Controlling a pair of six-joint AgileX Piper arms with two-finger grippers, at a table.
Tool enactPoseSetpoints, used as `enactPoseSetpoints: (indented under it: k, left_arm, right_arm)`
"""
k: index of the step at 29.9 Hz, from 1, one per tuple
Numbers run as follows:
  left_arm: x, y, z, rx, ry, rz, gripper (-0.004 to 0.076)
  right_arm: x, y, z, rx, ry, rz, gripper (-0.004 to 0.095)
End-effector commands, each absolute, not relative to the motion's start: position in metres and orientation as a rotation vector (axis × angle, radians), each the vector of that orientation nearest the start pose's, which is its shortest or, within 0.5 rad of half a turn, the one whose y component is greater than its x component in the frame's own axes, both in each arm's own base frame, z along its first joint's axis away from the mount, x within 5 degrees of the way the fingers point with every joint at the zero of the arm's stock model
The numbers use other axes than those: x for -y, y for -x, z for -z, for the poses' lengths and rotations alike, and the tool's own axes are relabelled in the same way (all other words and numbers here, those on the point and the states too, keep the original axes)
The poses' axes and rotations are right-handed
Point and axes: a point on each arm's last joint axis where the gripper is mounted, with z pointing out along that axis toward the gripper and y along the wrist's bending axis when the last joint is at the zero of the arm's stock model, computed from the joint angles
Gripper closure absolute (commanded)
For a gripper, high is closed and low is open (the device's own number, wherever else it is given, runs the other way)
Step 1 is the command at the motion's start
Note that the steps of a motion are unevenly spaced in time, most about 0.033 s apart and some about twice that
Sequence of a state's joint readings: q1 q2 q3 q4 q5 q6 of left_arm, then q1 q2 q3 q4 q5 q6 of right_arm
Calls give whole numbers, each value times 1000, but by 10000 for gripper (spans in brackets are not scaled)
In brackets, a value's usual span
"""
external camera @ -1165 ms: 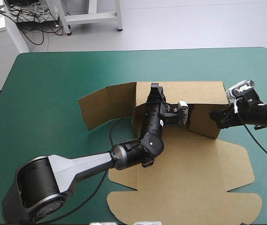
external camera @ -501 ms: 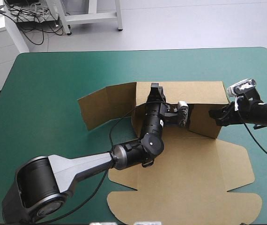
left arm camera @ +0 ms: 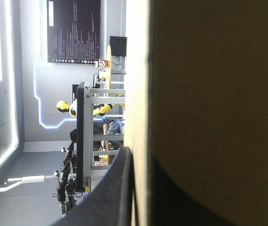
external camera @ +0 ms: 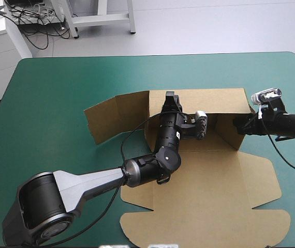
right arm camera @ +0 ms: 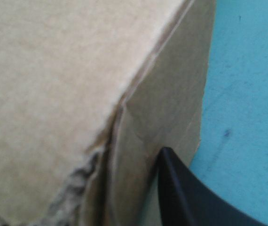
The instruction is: Fold the box
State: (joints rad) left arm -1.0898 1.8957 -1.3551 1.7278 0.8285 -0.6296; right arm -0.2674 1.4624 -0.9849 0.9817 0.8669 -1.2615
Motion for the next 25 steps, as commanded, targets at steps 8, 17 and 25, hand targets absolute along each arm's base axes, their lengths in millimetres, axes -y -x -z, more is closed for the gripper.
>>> enactPoseSetpoints:
  k: [8, 17, 25]
  left_arm:
    - [345, -248, -298, -1177, -1294, -781, 734]
    - [345, -248, -298, -1178, -1294, -780, 734]
    - [345, -248, -299, -1164, -1296, -787, 652]
  right_arm:
    - [12, -291, -289, -2170, 551, -561, 904]
    - [-9, -295, -285, -2201, 621, -482, 904]
    - [-25, -299, -282, -2234, 610, -377, 904]
